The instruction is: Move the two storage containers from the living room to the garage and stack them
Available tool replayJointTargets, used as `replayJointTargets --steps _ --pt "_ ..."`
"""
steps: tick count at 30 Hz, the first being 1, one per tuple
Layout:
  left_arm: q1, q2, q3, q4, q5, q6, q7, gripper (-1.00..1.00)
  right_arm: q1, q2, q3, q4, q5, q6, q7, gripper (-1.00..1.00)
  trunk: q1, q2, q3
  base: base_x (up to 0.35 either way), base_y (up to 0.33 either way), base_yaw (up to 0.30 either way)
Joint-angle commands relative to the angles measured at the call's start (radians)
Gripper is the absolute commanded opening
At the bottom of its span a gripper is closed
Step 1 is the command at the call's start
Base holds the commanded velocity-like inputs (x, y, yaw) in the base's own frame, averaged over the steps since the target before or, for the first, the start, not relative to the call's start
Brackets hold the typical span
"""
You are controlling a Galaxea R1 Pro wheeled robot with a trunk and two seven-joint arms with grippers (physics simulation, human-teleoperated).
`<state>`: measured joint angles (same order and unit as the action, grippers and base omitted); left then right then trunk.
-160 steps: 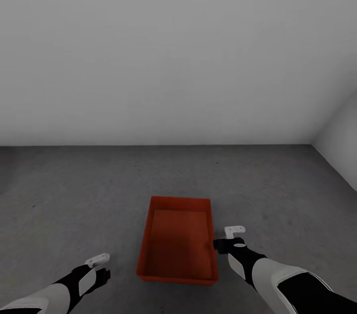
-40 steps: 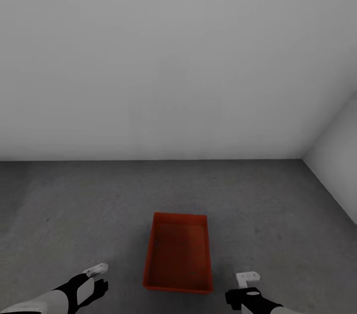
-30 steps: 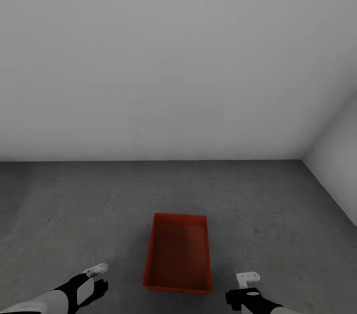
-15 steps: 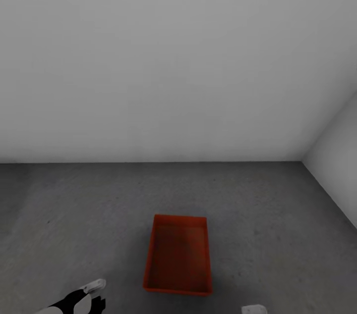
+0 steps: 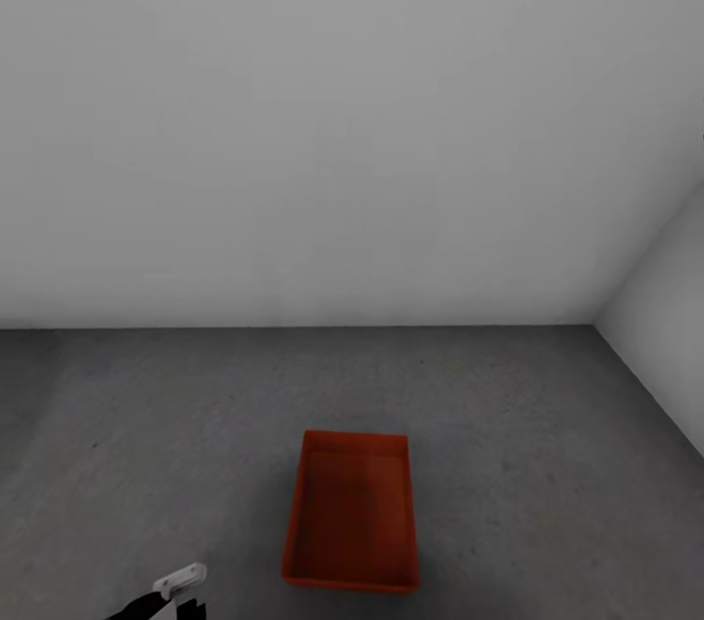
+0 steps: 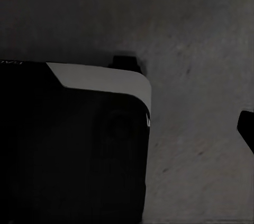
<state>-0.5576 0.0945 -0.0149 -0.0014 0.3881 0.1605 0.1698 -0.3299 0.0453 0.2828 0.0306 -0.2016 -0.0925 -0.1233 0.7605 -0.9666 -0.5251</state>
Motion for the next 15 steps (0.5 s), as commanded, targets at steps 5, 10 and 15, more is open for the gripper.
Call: replayJointTargets --steps 5,10,15 --pt "0.003 -0.006 -0.002 0.000 0.005 0.003 0.002 1.00 0.013 0.001 0.009 0.003 -0.010 -0.010 0.003 1.00 0.000 -0.001 0.007 0.000 0.000 0.000" --pt "0.005 -0.010 -0.002 0.000 0.006 0.001 0.004 1.00 0.016 0.001 0.009 0.003 -0.009 -0.011 0.005 1.00 0.000 -0.001 0.015 0.000 0.000 0.000" --pt "0.028 -0.014 -0.001 0.000 0.005 -0.001 0.002 1.00 0.017 0.000 0.009 0.003 -0.009 -0.011 0.013 1.00 0.000 -0.001 0.023 0.000 0.000 0.000"
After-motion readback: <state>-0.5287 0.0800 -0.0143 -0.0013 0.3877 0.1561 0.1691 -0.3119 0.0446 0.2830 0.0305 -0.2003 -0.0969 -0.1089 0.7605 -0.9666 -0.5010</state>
